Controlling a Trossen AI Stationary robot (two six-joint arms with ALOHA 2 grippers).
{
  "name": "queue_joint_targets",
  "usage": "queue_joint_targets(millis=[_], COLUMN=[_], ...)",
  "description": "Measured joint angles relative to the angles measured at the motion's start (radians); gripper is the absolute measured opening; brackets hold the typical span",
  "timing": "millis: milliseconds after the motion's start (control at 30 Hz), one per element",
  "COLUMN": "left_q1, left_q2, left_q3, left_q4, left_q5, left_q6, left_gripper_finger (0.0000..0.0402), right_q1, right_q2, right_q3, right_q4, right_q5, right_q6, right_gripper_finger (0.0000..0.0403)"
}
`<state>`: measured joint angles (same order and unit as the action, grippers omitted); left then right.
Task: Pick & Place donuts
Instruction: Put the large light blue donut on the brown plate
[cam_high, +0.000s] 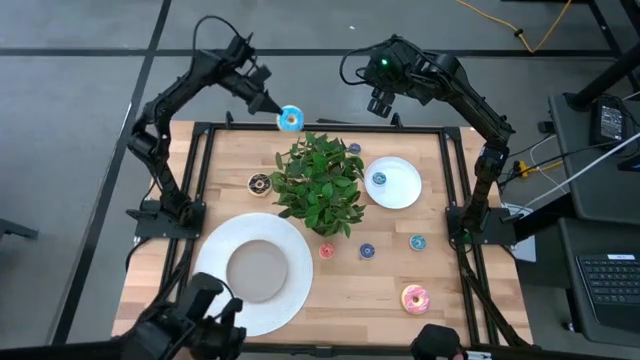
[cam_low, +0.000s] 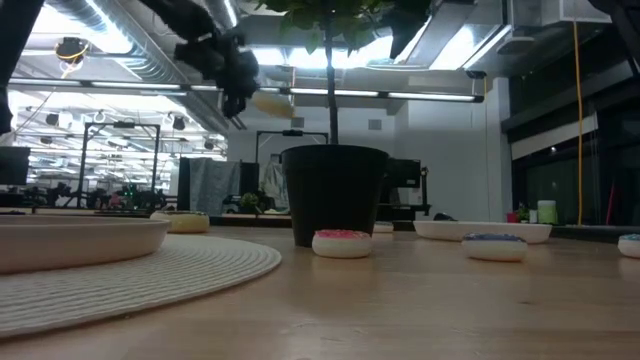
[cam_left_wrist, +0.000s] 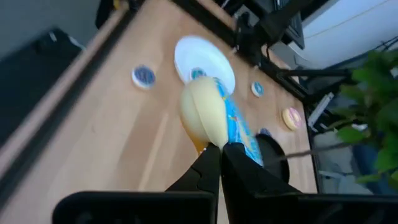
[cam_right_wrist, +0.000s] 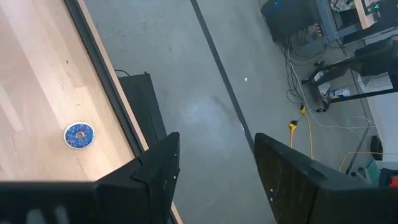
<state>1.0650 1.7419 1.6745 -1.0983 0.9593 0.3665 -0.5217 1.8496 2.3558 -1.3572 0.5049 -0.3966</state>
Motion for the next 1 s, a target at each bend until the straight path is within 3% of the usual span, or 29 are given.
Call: queue_joint_targets(millis=[333, 567, 733, 833, 1000], left_q1=[-0.035, -0.051, -0.051, -0.06, -0.077], left_q2=[-0.038, -0.196, -0.294, -0.338, -0.398], left_q3=[-0.275, -0.42, -0.477, -0.499, -0.539], left_q4=[0.049, 0.254, 0.309, 0.319, 0.321], left_q5=[0.065, 0.058, 0.057, 0.048, 0.035], left_q6=[0.073, -0.06, -0.115, -0.13, -0.143], left_gripper_finger=[0.0002, 0.0002, 0.0002, 0.0002, 0.0002], right_q1=[0.0, 0.0, 0.0, 0.0, -0.012], right_q2=[0.0, 0.0, 0.0, 0.0, -0.001], right_q3=[0.0, 0.0, 0.0, 0.0, -0.033], right_q4=[0.0, 0.006, 0.006, 0.017, 0.001], right_q5=[-0.001, -0.036, -0.095, -0.175, -0.449], right_q6=[-0.029, -0.031, -0.031, 0.041, 0.189], right_gripper_finger=[0.0207, 0.0207, 0.0207, 0.0207, 0.0207])
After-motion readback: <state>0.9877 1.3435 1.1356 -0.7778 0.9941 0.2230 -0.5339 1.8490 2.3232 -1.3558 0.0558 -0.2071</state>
